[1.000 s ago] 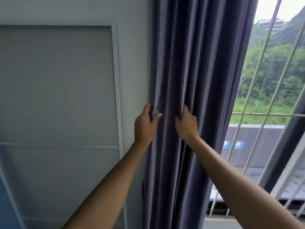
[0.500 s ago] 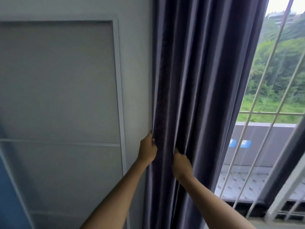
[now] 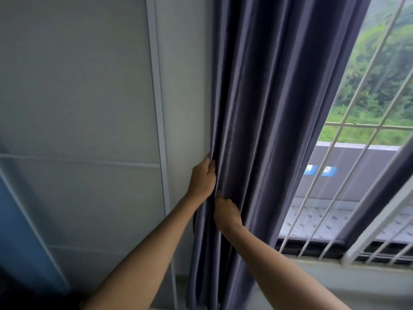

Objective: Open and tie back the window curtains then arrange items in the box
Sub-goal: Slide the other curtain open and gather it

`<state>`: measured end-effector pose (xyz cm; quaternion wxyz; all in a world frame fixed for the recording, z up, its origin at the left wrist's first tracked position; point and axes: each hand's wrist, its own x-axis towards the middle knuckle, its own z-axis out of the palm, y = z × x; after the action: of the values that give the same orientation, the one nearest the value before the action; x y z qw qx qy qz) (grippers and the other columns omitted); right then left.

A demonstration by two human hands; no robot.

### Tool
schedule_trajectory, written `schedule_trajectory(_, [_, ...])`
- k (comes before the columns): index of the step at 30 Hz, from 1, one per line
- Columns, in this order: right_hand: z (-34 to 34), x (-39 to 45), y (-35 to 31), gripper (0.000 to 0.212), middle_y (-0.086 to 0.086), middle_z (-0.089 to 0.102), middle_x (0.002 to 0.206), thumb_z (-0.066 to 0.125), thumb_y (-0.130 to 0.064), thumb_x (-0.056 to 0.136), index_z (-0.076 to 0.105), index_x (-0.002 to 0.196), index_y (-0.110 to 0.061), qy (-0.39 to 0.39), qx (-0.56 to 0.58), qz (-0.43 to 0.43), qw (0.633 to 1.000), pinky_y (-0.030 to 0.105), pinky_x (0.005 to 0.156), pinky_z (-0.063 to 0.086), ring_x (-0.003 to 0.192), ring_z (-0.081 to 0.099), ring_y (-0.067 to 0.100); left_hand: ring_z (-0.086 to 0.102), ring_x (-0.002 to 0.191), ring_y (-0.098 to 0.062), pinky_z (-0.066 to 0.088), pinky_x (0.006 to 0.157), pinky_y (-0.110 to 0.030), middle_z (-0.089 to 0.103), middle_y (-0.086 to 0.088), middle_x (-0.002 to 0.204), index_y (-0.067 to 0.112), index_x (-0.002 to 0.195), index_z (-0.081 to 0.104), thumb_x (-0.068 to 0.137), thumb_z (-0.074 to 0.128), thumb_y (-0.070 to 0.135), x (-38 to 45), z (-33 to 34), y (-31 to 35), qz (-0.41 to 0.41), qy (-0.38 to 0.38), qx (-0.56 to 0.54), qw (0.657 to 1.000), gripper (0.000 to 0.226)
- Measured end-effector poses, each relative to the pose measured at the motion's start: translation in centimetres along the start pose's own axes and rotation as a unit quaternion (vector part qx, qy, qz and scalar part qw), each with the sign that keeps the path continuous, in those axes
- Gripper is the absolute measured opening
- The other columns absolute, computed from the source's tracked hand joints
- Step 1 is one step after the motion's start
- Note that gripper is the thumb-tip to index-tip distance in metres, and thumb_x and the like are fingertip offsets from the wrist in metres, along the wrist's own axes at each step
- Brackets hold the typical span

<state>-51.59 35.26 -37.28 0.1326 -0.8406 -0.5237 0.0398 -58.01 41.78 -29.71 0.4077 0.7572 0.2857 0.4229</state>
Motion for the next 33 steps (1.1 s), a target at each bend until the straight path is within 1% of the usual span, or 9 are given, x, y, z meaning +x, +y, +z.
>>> schedule_trajectory(10, [0.6,-0.4,-1.2,0.045,0.014,0.068,0.107,0.046,0.001,0.094,0.041,0.137,-0.007,-0.006,-0.022,-0.015,1.0,0.036,0.073,0.058,0.087,0.068,0.026,0.057,0.11,-0.006,0.043,0.094,-0.008,0.06,0.003,0.121,0.01,0.134,0.05,0.103,0.027,0.033,-1.6,0.0,0.2,0.032,-0.007,0.001,0.999,0.045])
schedule_trajectory(13, [0.4,-0.2,-1.2,0.041,0.015,0.067,0.11,0.044,-0.001,0.095,0.041,0.136,-0.007,-0.013,-0.022,-0.008,1.0,0.038,0.076,0.058,0.09,0.069,0.028,0.066,0.087,-0.014,0.055,0.083,-0.033,0.068,-0.006,0.099,0.006,0.112,0.058,0.102,0.034,0.035,-1.4,0.2,-0.6,0.05,-0.011,0.072,0.996,0.039])
schedule_trajectory(18, [-3.8,0.1,-1.6,0.062,0.016,0.061,0.12,0.056,-0.002,0.089,0.03,0.145,-0.002,-0.179,-0.072,-0.028,0.981,0.036,0.082,0.056,0.101,0.065,0.028,0.066,0.091,-0.023,0.054,0.087,-0.035,0.067,-0.013,0.103,0.005,0.125,0.05,0.103,0.033,0.017,-0.9,-0.1,-0.9,0.069,-0.016,0.138,0.988,0.031])
schedule_trajectory(19, [-6.1,0.4,-1.6,0.05,0.015,0.063,0.117,0.055,-0.004,0.089,0.042,0.138,-0.001,-0.147,-0.062,-0.024,0.987,0.035,0.08,0.055,0.1,0.065,0.028,0.065,0.092,-0.021,0.053,0.088,-0.032,0.066,-0.012,0.105,0.006,0.131,0.047,0.102,0.033,0.014,-0.9,-0.3,-0.9,0.08,-0.022,0.132,0.988,0.033])
schedule_trajectory(21, [-11.7,1.0,-1.6,0.031,0.016,0.063,0.114,0.052,-0.009,0.091,0.056,0.122,-0.005,0.08,0.033,-0.013,0.996,0.037,0.081,0.052,0.103,0.063,0.031,0.064,0.088,-0.017,0.052,0.087,-0.026,0.066,-0.008,0.104,0.006,0.138,0.042,0.102,0.034,0.012,-0.8,-0.7,-0.8,0.094,-0.031,0.115,0.988,0.038])
schedule_trajectory(23, [-17.4,1.5,-1.5,0.037,0.015,0.053,0.125,0.055,-0.011,0.088,0.051,0.126,-0.011,0.35,0.109,-0.045,0.93,0.038,0.092,0.046,0.114,0.053,0.032,0.062,0.086,-0.014,0.051,0.087,-0.024,0.064,-0.006,0.101,0.006,0.138,0.042,0.102,0.032,0.008,-0.6,-1.0,-0.9,0.078,-0.029,0.108,0.991,0.038])
schedule_trajectory(25, [-21.8,2.5,-1.3,0.053,0.012,0.042,0.135,0.062,-0.013,0.086,0.042,0.135,-0.013,0.476,0.174,-0.067,0.859,0.033,0.102,0.039,0.124,0.045,0.028,0.059,0.098,-0.014,0.045,0.092,-0.015,0.061,-0.005,0.106,0.005,0.139,0.04,0.101,0.031,0.004,-0.5,-1.1,-1.0,0.063,-0.025,0.105,0.992,0.039])
schedule_trajectory(29, [-25.0,6.1,-0.2,0.075,0.012,0.044,0.142,0.066,-0.018,0.087,0.023,0.148,-0.012,0.385,0.297,-0.006,0.874,0.025,0.102,0.036,0.129,0.045,0.024,0.052,0.099,-0.005,0.035,0.084,0.005,0.055,0.002,0.104,0.004,0.14,0.039,0.101,0.032,0.003,-0.6,-1.0,-1.0,0.075,-0.017,0.096,0.992,0.04])
schedule_trajectory(33, [-18.6,7.5,1.8,0.07,0.021,0.047,0.14,0.061,-0.01,0.089,0.024,0.147,-0.003,0.235,0.26,0.046,0.936,0.032,0.105,0.039,0.128,0.047,0.034,0.05,0.062,0.003,0.053,0.079,-0.021,0.057,0.004,0.082,0.005,0.132,0.047,0.101,0.034,0.004,-0.7,-0.7,-1.0,0.087,-0.003,0.092,0.992,0.034])
